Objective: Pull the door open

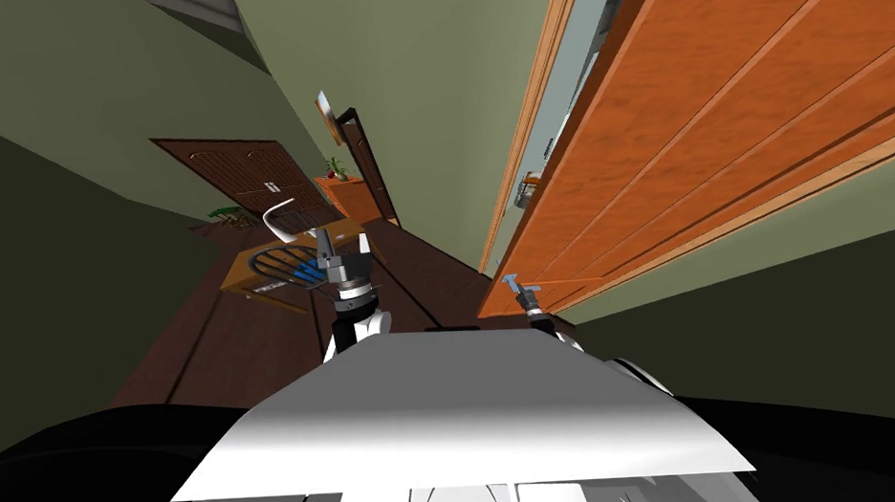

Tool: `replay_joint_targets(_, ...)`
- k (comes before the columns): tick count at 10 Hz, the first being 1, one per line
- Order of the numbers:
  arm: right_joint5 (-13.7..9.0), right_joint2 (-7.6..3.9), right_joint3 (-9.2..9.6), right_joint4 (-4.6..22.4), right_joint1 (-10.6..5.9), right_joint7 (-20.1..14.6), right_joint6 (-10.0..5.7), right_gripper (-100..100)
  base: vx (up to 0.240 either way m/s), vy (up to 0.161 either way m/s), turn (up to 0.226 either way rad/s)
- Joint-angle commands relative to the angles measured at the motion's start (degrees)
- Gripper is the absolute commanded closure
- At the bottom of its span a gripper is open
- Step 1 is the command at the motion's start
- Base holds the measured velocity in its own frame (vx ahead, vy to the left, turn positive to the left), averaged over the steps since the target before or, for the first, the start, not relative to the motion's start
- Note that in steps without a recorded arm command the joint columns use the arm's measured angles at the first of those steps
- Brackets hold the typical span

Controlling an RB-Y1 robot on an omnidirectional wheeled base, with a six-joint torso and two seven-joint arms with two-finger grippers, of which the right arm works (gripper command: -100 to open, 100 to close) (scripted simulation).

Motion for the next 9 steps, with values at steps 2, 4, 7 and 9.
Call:
replay_joint_targets(2,0.26,0.71,0.62,1.91,-1.17,-0.07,-0.57,100,-0.099,-0.029,0.016)
replay_joint_targets(4,0.19,0.87,0.67,2.02,-1.58,0.08,-0.26,100,-0.034,-0.015,0.013)
replay_joint_targets(7,-0.21,1.75,1.0,2.65,-3.93,0.91,1.53,100,-0.164,-0.089,0.112)
replay_joint_targets(9,-0.21,1.75,1.0,2.65,-3.93,0.91,1.53,100,-0.069,-0.033,0.013)
